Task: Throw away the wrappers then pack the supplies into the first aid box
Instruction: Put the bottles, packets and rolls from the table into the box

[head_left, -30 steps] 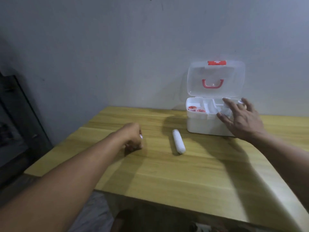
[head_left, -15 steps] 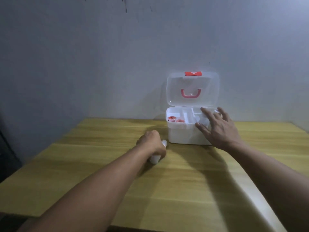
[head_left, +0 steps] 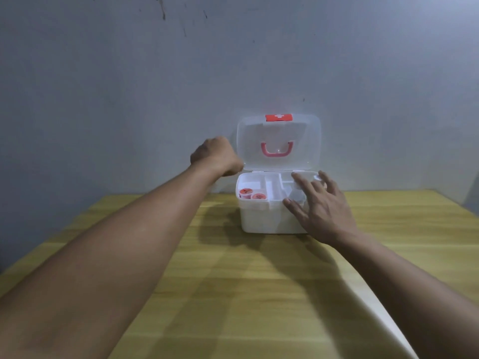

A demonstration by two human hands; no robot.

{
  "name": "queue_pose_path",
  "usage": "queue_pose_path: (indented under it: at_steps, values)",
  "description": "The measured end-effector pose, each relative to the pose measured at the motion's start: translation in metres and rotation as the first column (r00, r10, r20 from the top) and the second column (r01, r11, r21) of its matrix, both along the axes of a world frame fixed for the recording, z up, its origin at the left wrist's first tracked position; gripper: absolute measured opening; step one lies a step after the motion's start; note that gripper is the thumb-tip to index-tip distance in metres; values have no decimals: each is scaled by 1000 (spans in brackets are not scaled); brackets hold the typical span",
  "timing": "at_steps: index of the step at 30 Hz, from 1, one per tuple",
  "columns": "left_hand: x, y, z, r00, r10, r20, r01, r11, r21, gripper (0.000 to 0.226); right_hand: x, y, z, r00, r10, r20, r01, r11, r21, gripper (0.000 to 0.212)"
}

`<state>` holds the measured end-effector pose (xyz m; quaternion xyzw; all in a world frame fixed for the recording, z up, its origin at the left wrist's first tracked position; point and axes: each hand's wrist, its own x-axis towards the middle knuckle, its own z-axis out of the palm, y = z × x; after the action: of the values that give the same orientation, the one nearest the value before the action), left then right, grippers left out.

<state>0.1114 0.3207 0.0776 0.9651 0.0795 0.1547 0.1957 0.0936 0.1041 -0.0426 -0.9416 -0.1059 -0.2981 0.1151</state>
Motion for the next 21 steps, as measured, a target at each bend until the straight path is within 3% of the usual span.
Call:
queue_pose_path:
  at_steps: [5,9,17,21]
  values:
    - [21,-34,-9,989,-142,-40,121,938,-326,44,1,0,-1,1000,5,22,-5,1000,8,72]
    - [28,-52,-16,986,-156,-64,113,892,-437,47,-2,-1,0,1000,19,7,-19,1000,21,71]
    - [32,-60,-19,997,-71,-25,59,943,-327,34,0,-2,-2,1000,14,22,-14,1000,20,68]
    - [34,-62,-29,999,-47,0,45,961,-274,47,0,-1,-2,1000,16,18,-17,999,28,68]
